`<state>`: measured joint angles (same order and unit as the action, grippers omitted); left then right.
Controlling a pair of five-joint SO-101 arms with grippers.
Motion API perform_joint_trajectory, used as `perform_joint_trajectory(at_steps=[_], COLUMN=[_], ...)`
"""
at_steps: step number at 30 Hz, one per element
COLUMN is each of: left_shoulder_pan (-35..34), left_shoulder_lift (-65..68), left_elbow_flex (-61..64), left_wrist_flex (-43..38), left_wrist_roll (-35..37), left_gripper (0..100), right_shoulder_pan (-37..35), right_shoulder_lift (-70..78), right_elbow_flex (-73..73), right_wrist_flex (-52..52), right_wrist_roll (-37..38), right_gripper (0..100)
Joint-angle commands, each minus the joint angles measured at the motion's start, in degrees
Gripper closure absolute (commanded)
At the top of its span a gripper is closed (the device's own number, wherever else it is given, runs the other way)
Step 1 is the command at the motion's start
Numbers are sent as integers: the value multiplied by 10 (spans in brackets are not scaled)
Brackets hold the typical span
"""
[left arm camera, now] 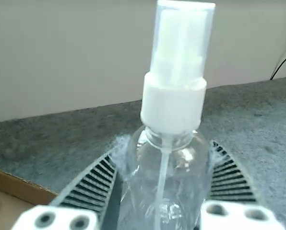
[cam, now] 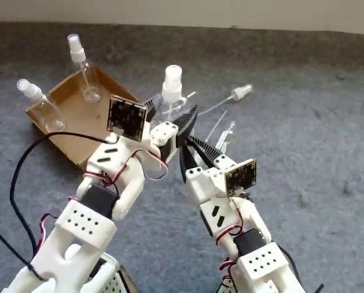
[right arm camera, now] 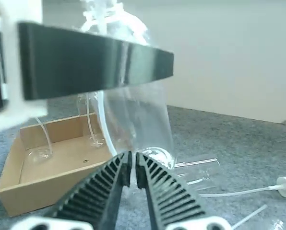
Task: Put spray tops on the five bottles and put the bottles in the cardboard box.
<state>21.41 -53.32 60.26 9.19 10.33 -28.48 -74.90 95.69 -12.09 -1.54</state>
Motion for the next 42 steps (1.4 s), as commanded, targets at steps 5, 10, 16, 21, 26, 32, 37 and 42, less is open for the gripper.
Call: perform_joint_trajectory(at_steps=[5,10,16,21,26,32,37,42], left_shoulder_pan=[12,13,63,91,91,91,87,41], left_shoulder_lift=[-46,-45,-45,-45,-45,-45,-50,-46], left_elbow_flex=[3,3,2,2,3,3,17,13], left_wrist_flex=[-1,-2,-2,-2,-2,1,1,-1], left_wrist_roll=[6,7,6,4,4,4,3,2], left_gripper=[958,958,958,958,958,958,958,958], right_shoulder_pan=[11,10,10,10,10,13,21,26], right_shoulder_lift=[-1,-1,-1,0,0,0,0,-4], right_elbow_flex=[88,88,88,88,88,89,89,89], right_wrist_flex=[-13,-12,-12,-12,-12,-12,-12,22], right_wrist_roll=[-5,-8,-8,-5,-5,-4,-4,-4], right_gripper=[972,972,972,972,972,972,972,972])
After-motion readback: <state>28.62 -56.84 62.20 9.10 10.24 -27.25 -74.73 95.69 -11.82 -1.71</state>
